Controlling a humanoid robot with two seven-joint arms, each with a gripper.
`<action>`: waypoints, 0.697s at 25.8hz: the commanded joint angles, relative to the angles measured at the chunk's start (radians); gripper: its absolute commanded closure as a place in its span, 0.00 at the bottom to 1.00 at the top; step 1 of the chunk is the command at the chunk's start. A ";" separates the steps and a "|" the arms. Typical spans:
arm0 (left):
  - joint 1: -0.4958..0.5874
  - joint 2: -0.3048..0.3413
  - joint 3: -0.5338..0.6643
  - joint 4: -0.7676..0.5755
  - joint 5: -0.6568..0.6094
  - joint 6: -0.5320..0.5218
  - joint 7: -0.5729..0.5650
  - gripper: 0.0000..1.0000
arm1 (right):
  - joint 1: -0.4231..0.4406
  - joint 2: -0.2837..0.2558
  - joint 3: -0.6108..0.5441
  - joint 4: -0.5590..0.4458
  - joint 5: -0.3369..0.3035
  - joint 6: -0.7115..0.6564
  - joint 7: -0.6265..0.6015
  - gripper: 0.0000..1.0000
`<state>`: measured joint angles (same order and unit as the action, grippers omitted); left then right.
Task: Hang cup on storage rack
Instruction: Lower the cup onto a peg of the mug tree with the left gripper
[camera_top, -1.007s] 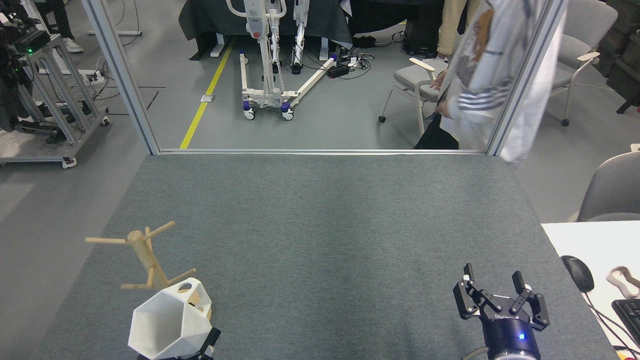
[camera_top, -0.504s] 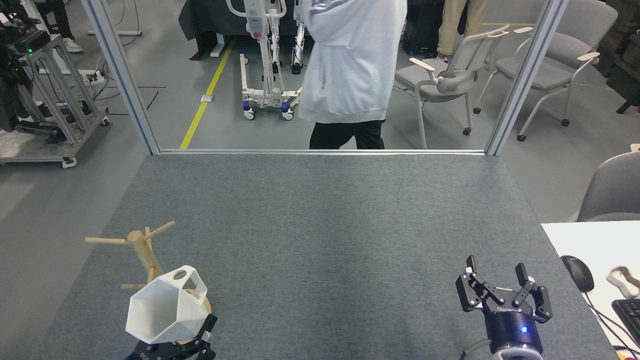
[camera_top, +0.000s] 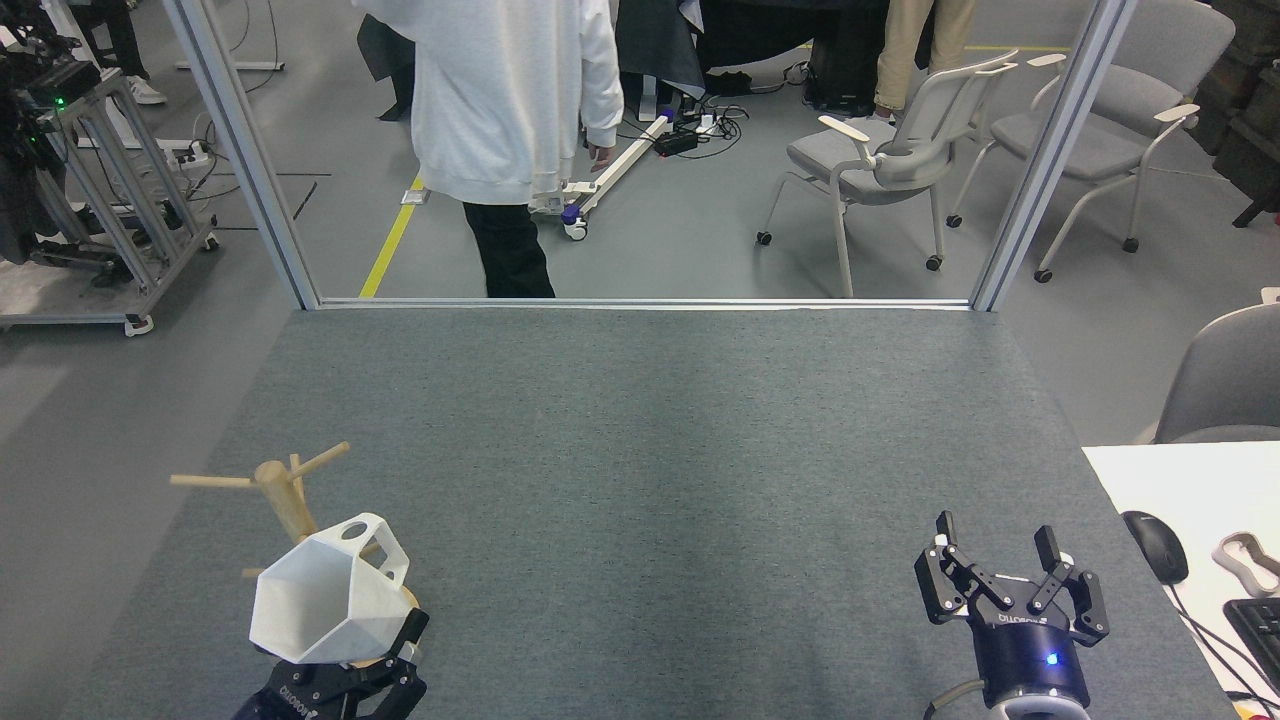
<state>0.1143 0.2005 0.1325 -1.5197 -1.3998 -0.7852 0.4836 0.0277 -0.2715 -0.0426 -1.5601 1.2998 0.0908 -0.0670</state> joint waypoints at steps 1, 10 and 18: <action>0.007 0.007 0.001 0.003 0.010 0.000 0.003 1.00 | 0.000 -0.003 -0.002 0.000 0.001 0.000 0.000 0.01; 0.045 0.011 0.021 -0.003 0.027 0.000 0.006 1.00 | 0.000 -0.002 -0.003 0.000 -0.001 0.000 0.001 0.01; 0.045 0.013 0.053 0.018 0.033 0.000 0.006 1.00 | 0.000 -0.002 -0.003 0.000 -0.001 0.000 0.001 0.01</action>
<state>0.1602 0.2126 0.1794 -1.5128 -1.3696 -0.7852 0.4898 0.0277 -0.2731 -0.0460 -1.5601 1.2992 0.0905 -0.0671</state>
